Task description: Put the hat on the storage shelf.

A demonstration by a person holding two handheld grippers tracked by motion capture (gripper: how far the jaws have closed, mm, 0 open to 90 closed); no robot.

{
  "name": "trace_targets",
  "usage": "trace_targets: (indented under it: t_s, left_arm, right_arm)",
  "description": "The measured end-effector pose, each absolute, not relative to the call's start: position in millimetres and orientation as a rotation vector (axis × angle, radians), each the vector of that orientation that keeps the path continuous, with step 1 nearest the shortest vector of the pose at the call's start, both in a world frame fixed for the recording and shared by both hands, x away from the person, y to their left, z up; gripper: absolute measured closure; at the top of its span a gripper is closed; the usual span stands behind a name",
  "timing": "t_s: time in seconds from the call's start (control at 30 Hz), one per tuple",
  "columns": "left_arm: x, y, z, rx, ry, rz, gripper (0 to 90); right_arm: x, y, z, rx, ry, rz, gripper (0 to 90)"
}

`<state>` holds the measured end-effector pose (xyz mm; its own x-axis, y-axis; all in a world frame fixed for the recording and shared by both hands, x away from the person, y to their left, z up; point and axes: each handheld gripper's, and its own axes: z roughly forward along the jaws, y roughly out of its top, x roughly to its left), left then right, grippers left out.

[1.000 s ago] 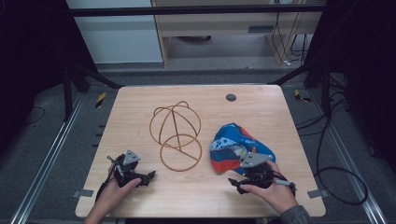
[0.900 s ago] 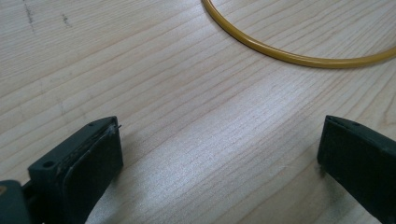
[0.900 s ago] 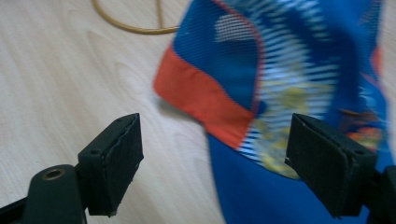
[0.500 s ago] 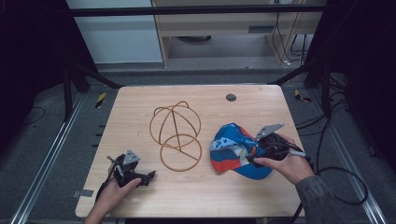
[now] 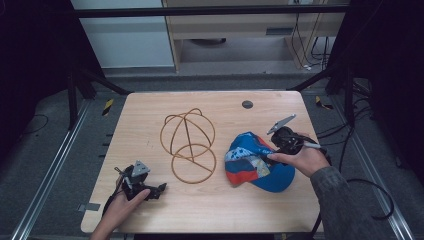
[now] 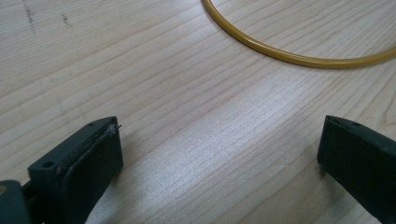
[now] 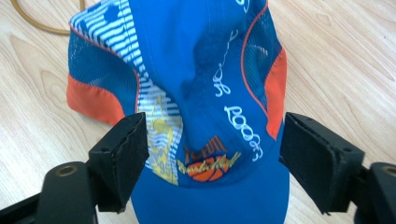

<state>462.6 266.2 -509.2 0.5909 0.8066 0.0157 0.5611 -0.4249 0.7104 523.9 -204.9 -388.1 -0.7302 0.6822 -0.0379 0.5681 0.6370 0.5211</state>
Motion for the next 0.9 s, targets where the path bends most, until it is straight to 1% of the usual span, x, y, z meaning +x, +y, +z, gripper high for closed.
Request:
trace_targets:
  t_s: [0.13,0.17,0.27,0.43,0.47,0.53,0.63,0.67,0.7,0.77,0.8,0.9]
  left_arm:
    - [463,266,-509,2.148,1.076,0.467,0.0]
    - [463,266,-509,2.148,1.074,0.466,0.0]
    - [463,266,-509,2.148,1.074,0.467,0.0]
    - [463,266,-509,2.147,1.077,0.469,0.0]
    - [463,266,-509,2.146,1.078,0.469,0.0]
    - [463,266,-509,2.147,1.078,0.469,0.0]
    - [463,266,-509,2.147,1.078,0.469,0.0]
    - [463,266,-509,2.147,1.077,0.47,0.0]
    - [463,266,-509,2.147,1.078,0.47,0.0]
    - [463,266,-509,2.147,1.078,0.469,0.0]
    - [463,266,-509,2.147,1.078,0.469,0.0]
    - [463,266,-509,2.147,1.078,0.469,0.0]
  right_arm:
    - [529,-203,-387,1.005,2.638,0.711,25.7]
    - [532,-202,-388,1.004,2.641,0.718,28.4]
    - [536,-200,-392,1.008,2.662,0.714,31.3]
    - [537,-198,-405,1.009,2.686,0.709,33.1]
    - [536,-198,-412,1.017,2.701,0.702,35.4]
    - [537,-198,-417,1.023,2.711,0.699,37.7]
    - [539,-198,-421,1.017,2.724,0.712,46.6]
    - [539,-197,-421,1.011,2.732,0.716,51.6]
    - [540,-197,-422,1.007,2.736,0.717,53.9]
    - [540,-194,-423,0.982,2.755,0.716,66.7]
    - [540,-193,-423,0.971,2.763,0.714,71.7]
    - [540,-190,-425,0.958,2.783,0.694,81.2]
